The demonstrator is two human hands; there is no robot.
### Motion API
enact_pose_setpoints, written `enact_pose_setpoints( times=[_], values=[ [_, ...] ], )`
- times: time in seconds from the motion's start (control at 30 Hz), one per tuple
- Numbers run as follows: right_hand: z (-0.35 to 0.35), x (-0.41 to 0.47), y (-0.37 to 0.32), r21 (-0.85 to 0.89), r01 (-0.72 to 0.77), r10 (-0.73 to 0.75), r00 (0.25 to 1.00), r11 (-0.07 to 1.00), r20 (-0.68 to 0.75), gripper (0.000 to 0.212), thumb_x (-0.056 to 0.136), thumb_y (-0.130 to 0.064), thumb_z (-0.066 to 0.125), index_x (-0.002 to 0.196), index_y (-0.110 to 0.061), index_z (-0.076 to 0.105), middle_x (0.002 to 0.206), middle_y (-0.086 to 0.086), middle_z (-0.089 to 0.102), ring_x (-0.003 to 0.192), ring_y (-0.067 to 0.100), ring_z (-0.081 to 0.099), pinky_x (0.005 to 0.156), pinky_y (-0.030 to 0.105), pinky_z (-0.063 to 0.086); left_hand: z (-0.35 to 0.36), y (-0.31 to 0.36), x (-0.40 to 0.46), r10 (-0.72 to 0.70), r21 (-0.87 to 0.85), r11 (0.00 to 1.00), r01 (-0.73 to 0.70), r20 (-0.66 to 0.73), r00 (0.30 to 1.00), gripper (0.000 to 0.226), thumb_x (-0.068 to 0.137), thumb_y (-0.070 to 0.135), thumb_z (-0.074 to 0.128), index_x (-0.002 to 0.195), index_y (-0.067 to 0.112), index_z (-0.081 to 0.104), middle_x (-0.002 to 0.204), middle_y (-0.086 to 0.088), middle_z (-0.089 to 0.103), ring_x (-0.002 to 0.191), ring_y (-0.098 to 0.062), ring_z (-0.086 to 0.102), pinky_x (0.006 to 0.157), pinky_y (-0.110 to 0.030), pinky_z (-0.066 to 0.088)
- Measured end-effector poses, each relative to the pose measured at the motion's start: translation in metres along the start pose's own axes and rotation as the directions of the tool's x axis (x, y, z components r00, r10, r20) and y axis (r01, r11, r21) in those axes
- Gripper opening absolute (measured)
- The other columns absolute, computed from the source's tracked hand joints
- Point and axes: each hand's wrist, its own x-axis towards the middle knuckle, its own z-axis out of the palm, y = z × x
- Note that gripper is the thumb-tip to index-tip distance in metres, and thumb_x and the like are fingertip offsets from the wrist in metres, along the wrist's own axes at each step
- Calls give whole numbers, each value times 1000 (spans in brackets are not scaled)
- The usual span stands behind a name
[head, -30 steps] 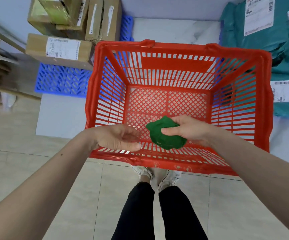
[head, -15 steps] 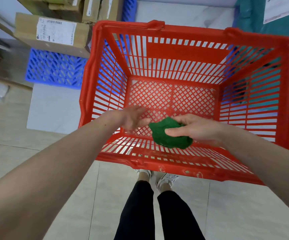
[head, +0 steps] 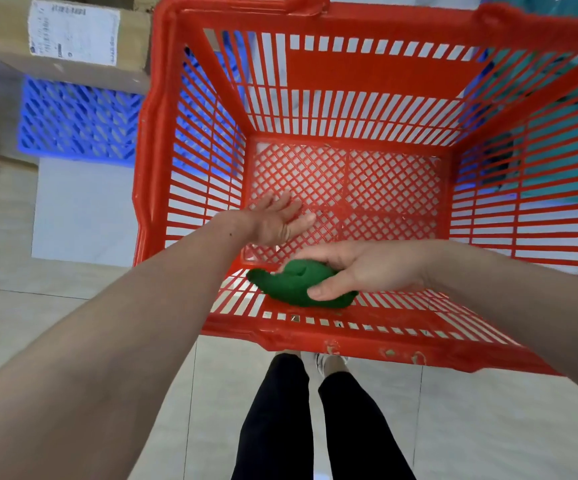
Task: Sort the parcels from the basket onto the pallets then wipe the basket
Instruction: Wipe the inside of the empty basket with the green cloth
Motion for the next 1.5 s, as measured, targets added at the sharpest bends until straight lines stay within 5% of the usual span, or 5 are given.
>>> enact_pose_setpoints(
  times=[0.23, 0.4, 0.8, 1.1, 1.5],
  values=[
    [-13, -32, 15, -166, -105, 122, 988, 980, 93, 42, 96, -15, 59, 132, -37, 61, 138, -15, 58, 127, 8, 53, 116, 39, 34, 7, 3, 0, -18, 77, 997, 18, -5, 1000, 105, 64, 87, -1, 154, 35, -10, 159, 5, -30, 145, -26, -30, 118, -61, -4],
    [-30, -79, 45, -73, -211, 215, 975, 975, 59, 48, 79, -21, 63, 122, -42, 68, 131, -21, 63, 127, 8, 55, 113, 32, 38, 7, 6, 1, -22, 82, 996, 23, -8, 1000, 105, 63, 86, -2, 155, 34, -10, 160, 2, -29, 145, -28, -30, 118, -59, -7],
    [9, -16, 3, -147, -13, 14, 1000, 989, 11, 38, 99, -39, 54, 136, -30, 60, 145, -13, 52, 134, 6, 46, 117, 30, 30, 9, 8, 4, -38, 107, 993, 39, -3, 999, 118, 51, 92, -5, 155, 36, -9, 159, 4, -31, 145, -28, -30, 118, -60, -7],
    [-42, -108, 62, -215, -318, 315, 948, 923, -51, 29, 93, -27, 66, 119, -40, 70, 134, -25, 58, 126, 4, 53, 114, 37, 38, 9, 14, 2, -58, 135, 989, 59, -8, 998, 111, 59, 87, -5, 156, 33, -9, 160, 1, -29, 145, -30, -30, 118, -59, -9],
    [-6, -52, 30, -97, -34, 37, 999, 995, 29, 37, 96, -16, 62, 129, -31, 64, 145, -20, 51, 135, 1, 44, 113, 25, 29, 10, 18, 0, -85, 152, 985, 84, 2, 996, 107, 63, 85, -2, 156, 32, -7, 160, 0, -29, 144, -30, -30, 115, -59, -7]
  ],
)
